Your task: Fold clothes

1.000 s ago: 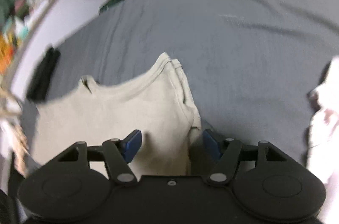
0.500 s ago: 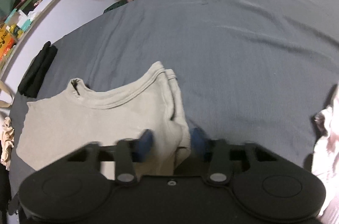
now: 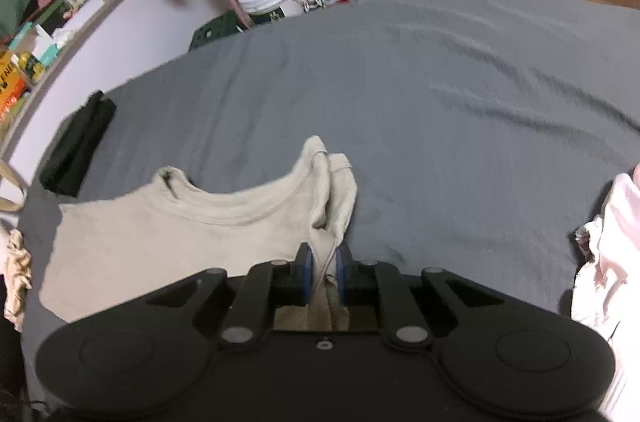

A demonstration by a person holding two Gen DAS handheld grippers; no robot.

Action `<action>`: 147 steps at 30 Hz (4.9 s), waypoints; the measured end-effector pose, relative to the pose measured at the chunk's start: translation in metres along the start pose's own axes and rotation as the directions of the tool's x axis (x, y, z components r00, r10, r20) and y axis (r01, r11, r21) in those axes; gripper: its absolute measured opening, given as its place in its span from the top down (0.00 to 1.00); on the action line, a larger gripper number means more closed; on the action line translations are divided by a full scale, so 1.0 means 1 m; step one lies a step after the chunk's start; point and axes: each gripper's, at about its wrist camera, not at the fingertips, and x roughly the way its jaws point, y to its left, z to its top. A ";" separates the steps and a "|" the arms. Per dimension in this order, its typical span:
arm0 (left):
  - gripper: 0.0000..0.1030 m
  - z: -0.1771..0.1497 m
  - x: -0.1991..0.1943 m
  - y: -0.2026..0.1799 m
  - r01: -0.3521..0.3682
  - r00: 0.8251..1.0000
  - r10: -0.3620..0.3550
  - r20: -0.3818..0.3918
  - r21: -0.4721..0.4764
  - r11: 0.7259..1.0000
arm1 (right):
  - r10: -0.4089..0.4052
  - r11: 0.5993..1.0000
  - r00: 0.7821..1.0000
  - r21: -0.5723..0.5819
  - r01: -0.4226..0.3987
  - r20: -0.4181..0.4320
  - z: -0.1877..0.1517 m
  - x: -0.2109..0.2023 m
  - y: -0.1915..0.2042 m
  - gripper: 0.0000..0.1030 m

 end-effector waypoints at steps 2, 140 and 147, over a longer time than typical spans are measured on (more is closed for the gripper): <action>0.09 0.002 -0.003 0.002 0.009 1.000 -0.009 -0.005 0.016 1.000 | 0.006 1.000 1.000 0.007 -0.006 -0.002 0.001 -0.003 0.011 0.88; 0.94 0.034 0.001 0.128 0.024 0.996 -0.063 -0.067 -0.474 0.880 | -0.056 0.878 0.990 -0.478 -0.013 -0.129 -0.087 0.037 0.151 0.79; 0.91 0.030 0.015 0.123 0.012 0.989 -0.077 -0.124 -0.455 0.890 | -0.043 0.922 0.985 -0.387 -0.026 -0.167 -0.083 0.038 0.137 0.84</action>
